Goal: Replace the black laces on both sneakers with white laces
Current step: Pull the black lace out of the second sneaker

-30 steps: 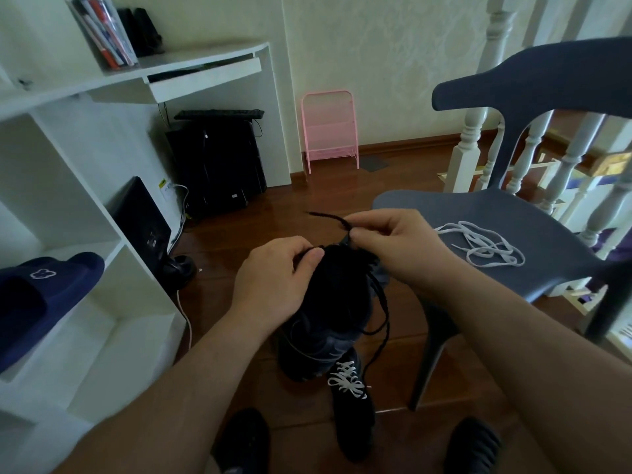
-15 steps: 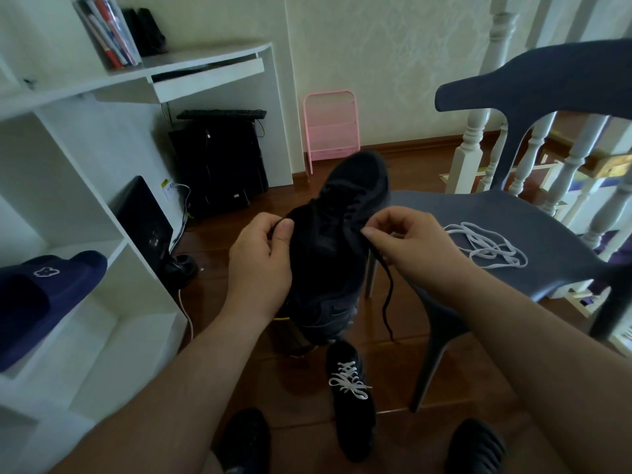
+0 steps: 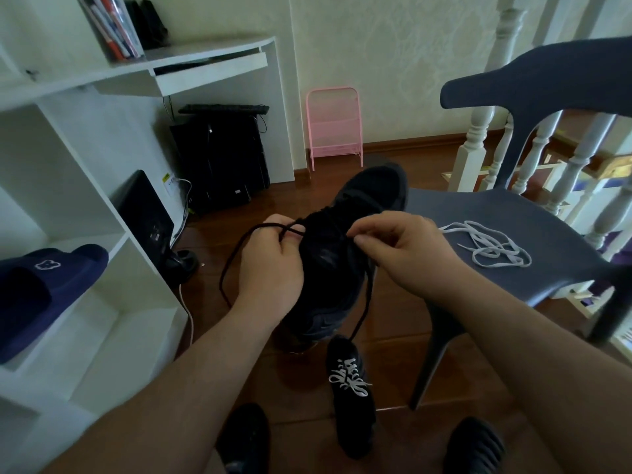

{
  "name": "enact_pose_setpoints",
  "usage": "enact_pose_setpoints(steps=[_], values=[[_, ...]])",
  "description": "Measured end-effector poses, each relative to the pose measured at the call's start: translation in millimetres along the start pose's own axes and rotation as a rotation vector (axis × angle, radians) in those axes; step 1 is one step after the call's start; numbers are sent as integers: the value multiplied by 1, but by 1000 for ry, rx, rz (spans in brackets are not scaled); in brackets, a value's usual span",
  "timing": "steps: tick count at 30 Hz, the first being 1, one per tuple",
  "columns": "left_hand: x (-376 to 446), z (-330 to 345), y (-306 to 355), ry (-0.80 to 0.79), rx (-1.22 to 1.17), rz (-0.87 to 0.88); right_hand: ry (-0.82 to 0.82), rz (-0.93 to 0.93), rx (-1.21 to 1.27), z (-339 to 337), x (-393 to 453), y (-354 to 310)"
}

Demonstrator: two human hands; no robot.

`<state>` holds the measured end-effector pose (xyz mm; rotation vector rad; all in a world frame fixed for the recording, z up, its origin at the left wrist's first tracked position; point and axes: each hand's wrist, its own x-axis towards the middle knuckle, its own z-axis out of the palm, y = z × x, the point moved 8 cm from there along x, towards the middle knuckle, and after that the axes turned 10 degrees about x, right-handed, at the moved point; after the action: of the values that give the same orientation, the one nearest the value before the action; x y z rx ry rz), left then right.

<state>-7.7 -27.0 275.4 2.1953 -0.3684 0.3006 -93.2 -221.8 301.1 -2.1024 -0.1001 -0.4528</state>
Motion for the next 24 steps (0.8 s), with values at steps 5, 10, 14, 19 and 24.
enact_pose_setpoints(steps=[5,10,14,19,24], values=[[-8,-8,16,75,94,99,-33,-41,-199,4,3,-4],[-12,-9,26,112,211,119,-116,-92,-431,17,9,-3],[-11,-9,23,97,179,110,-22,-80,-303,13,5,-4],[3,-3,-17,4,-236,-205,57,147,268,12,5,5],[8,-9,-11,44,-70,-71,-30,50,-30,15,4,-3]])
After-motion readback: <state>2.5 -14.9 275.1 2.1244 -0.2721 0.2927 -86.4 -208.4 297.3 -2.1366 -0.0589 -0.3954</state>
